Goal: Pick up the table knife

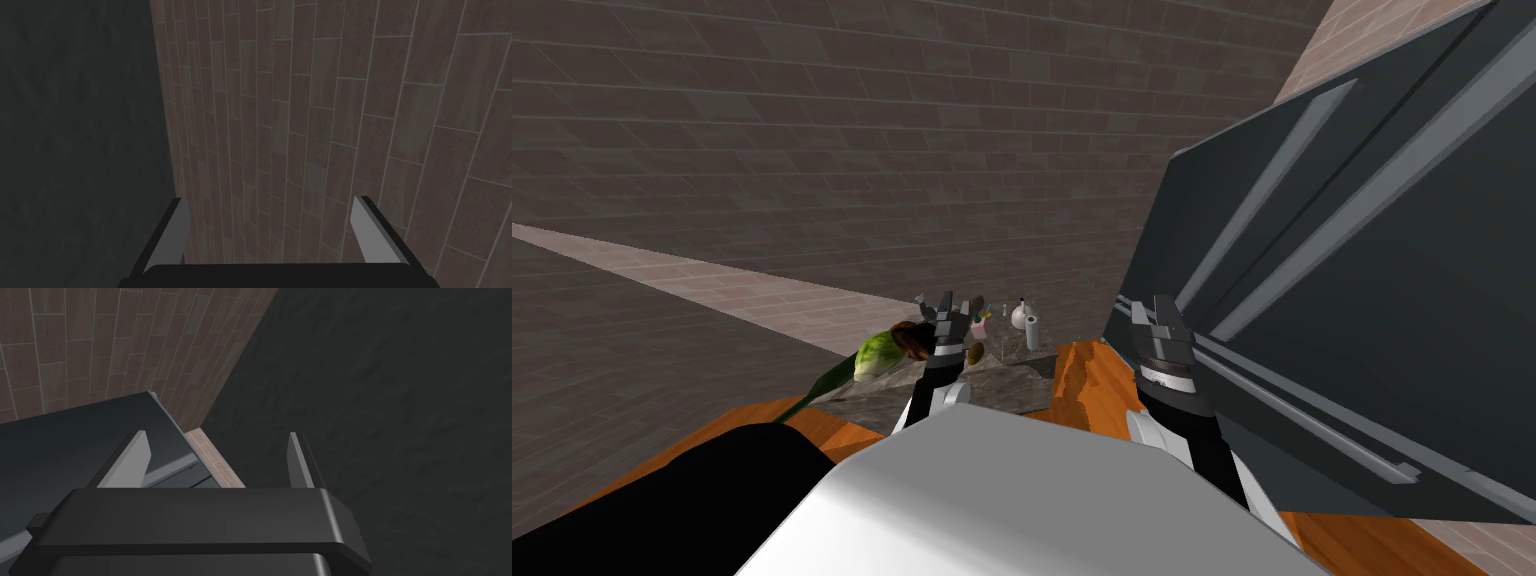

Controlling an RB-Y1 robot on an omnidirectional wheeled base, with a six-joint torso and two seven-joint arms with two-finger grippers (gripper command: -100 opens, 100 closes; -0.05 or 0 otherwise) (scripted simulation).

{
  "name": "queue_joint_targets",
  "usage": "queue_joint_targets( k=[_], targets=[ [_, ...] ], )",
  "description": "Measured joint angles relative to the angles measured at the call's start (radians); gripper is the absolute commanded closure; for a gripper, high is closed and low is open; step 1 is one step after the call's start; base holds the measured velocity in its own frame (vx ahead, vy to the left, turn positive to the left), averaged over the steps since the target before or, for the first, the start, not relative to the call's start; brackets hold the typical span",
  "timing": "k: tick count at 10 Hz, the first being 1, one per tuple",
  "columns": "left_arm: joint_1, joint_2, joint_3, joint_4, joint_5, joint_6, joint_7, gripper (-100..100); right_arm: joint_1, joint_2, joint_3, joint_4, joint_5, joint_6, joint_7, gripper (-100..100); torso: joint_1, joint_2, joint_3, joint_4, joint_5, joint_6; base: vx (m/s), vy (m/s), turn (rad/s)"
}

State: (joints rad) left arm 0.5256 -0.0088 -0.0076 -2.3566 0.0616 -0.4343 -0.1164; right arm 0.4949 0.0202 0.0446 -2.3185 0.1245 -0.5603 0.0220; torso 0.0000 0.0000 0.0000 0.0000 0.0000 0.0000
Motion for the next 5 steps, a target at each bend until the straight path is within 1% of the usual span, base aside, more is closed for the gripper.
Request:
queue_joint_targets(
  k=[2,5],
  targets=[
    [-0.001,0.037,0.005,0.001,-0.001,0.015,0.007,-100,0.0,0.0,0.0,0.0,0.0,0.0,0.0,0,-0.001,0.001,0.001,0.0,0.0,0.0,-0.027,-0.018,-0.033],
    [-0.012,0.118,0.021,0.012,-0.003,0.066,0.028,-100,0.0,0.0,0.0,0.0,0.0,0.0,0.0,0,-0.002,0.003,0.002,0.001,0.0,0.0,-0.048,-0.035,-0.052]
  ],
)
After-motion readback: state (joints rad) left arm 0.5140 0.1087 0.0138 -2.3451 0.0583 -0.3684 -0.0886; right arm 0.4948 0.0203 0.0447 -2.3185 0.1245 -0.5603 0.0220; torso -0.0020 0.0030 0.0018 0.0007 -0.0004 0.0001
